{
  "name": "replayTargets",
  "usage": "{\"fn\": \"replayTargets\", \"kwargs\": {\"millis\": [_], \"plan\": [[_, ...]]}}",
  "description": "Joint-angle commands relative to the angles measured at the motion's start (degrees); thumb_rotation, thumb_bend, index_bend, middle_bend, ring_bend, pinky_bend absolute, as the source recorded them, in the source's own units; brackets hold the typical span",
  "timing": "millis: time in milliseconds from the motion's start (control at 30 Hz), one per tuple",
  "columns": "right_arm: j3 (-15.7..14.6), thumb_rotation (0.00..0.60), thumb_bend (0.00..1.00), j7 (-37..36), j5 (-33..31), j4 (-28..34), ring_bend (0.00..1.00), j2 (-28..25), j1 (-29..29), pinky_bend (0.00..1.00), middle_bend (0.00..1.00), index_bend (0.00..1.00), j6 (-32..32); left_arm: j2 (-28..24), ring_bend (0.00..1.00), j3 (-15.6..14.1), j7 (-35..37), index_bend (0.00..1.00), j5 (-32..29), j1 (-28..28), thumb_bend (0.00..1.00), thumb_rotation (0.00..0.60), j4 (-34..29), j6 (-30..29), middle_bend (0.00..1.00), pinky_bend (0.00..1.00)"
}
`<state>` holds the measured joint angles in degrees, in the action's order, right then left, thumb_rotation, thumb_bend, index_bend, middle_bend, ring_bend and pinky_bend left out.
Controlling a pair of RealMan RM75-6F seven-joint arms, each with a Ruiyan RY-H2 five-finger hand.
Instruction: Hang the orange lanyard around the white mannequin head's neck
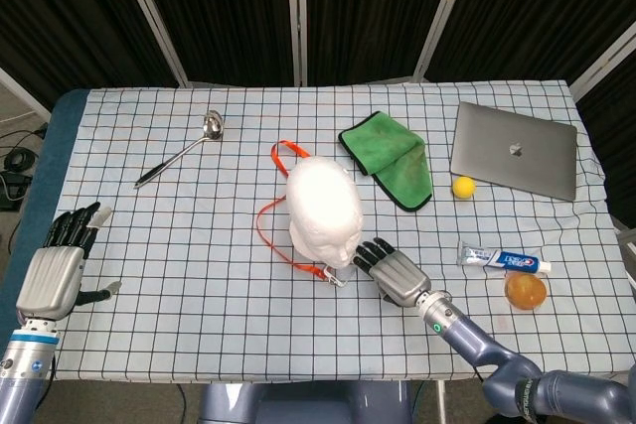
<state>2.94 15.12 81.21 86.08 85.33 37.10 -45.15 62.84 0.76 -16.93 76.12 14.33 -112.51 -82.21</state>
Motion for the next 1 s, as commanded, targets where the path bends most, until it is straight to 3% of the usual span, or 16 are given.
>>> {"fn": "replayTargets", "kwargs": {"millis": [33, 667, 1000], "plan": [[0.2, 0.6, 0.98, 2.2, -2.1, -0.3, 0.0, 1.4, 0.6, 0.01, 0.02, 0.02, 0.8, -0.2, 0.0, 0.2, 0.2, 0.0, 0.0, -0.1, 0.0, 0.6, 0.1, 0.3, 0.0, 0.0], [-2.5, 0.6, 0.98, 5.3, -4.5, 0.2, 0.0, 0.9, 1.4, 0.04, 0.05, 0.06, 2.0, -0.4, 0.0, 1.1, 1.3, 0.0, 0.4, -0.5, 0.0, 0.6, 0.3, 1.7, 0.0, 0.0], [-5.3, 0.6, 0.98, 7.9, -4.4, 5.0, 0.0, -2.9, 0.8, 0.05, 0.09, 0.09, 1.5, -0.4, 0.0, 1.4, 1.3, 0.0, 0.6, -0.7, 0.0, 0.6, 0.3, 2.1, 0.0, 0.0]]}}
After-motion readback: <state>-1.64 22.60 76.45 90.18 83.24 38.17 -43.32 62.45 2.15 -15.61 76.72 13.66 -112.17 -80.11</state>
